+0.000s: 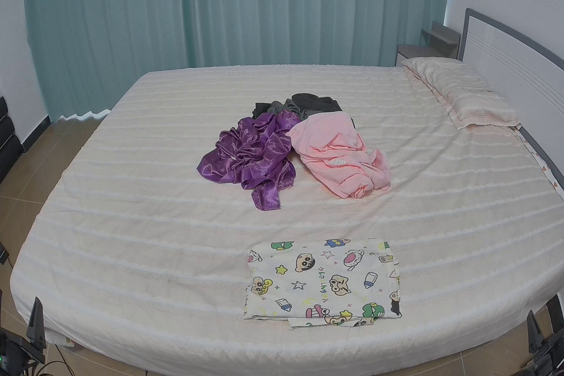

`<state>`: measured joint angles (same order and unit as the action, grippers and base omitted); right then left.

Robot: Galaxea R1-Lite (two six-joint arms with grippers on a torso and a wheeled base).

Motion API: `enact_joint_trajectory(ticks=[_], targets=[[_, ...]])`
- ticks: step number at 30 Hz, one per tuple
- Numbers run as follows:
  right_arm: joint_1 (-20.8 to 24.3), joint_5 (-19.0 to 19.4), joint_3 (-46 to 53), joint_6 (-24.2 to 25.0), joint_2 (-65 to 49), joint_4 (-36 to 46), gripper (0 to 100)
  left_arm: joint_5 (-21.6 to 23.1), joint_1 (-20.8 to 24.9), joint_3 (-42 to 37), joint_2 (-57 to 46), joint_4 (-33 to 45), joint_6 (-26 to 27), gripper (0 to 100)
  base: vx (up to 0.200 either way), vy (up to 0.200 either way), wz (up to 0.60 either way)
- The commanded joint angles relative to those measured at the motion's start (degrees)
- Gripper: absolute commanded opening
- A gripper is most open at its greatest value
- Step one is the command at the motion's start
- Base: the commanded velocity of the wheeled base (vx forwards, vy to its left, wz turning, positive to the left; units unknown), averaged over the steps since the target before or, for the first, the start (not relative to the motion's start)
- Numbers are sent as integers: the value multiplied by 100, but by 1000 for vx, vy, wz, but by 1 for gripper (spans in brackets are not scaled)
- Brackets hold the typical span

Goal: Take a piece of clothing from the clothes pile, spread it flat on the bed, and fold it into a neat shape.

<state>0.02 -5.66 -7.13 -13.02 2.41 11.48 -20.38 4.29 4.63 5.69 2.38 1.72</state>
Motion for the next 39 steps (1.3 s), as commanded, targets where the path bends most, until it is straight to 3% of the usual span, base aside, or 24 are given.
enact_joint_trajectory(ticks=[1, 2, 5, 9, 19, 25, 27, 31, 35, 39], targets=[[15, 399, 72, 291, -241, -41, 100, -1, -25, -261, 46, -62, 4, 100, 0, 0, 0], [15, 399, 72, 291, -241, -41, 100, -1, -25, -261, 46, -62, 4, 100, 0, 0, 0], [15, 979, 142, 511, -241, -199, 100, 17, -86, -252, 11, -71, 180, 100, 0, 0, 0], [33, 1559, 195, 520, -197, -287, 100, 43, -499, -235, -244, -71, 329, 100, 0, 0, 0], [15, 1541, 230, 1056, -241, -296, 100, 52, -447, -244, -499, -71, 355, 100, 0, 0, 0], [-2, 1401, 423, 1091, -241, -735, 100, 614, -447, -296, -499, -185, 347, 100, 0, 0, 0], [-2, 1225, 616, 529, -241, -1210, 100, 676, -447, -428, -499, -493, 338, 100, 0, 0, 0], [-2, 1181, 652, 10, -241, -1403, 100, 834, -447, -463, -499, -572, 312, 100, 0, 0, 0], [-2, 1128, 652, 168, -241, -1403, 100, 1256, -438, -463, -490, -563, 259, 100, 0, 0, 0], [-2, 574, 616, 748, -241, -1245, 100, 1775, -438, -463, -508, -493, -22, 100, 0, 0, 0]])
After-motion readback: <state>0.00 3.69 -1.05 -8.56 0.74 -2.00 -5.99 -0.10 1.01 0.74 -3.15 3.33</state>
